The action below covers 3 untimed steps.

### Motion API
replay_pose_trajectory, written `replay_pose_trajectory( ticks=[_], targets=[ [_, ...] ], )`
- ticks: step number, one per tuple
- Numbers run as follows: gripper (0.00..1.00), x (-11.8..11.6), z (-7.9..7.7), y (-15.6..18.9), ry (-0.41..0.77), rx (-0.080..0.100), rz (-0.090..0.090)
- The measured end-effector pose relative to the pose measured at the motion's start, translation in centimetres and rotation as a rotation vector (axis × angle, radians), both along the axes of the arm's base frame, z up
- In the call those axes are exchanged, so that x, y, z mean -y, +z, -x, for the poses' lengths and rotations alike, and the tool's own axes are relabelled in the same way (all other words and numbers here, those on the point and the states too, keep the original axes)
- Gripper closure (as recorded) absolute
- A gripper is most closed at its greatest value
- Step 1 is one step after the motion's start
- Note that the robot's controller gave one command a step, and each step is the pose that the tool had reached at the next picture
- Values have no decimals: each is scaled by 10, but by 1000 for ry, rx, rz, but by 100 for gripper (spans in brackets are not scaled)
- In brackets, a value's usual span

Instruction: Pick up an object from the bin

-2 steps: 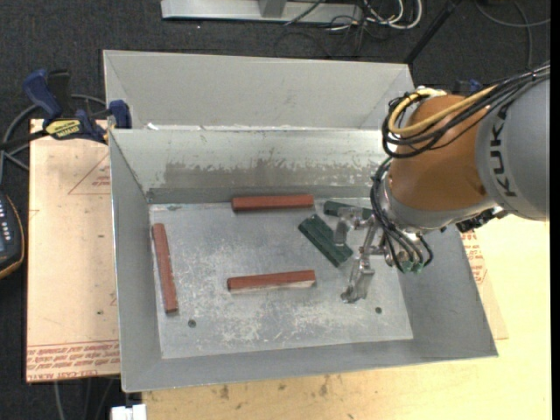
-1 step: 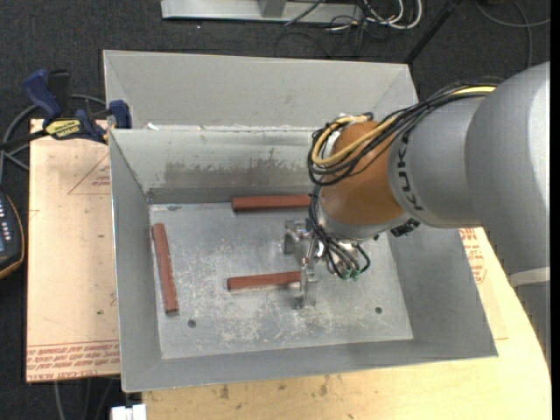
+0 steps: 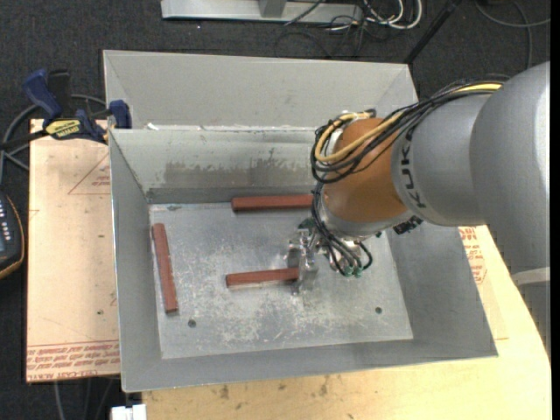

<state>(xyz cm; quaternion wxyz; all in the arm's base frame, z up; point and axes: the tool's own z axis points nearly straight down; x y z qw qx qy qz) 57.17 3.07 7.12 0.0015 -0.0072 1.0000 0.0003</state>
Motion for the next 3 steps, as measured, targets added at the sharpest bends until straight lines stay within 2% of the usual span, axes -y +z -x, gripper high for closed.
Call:
replay_pose_trajectory(
  ticks=[1,2,3],
  targets=[
    [100,-8,-9,106,272,6,1],
    [100,-3,-19,215,266,10,2],
    [100,0,-5,215,379,-1,1]
  ],
)
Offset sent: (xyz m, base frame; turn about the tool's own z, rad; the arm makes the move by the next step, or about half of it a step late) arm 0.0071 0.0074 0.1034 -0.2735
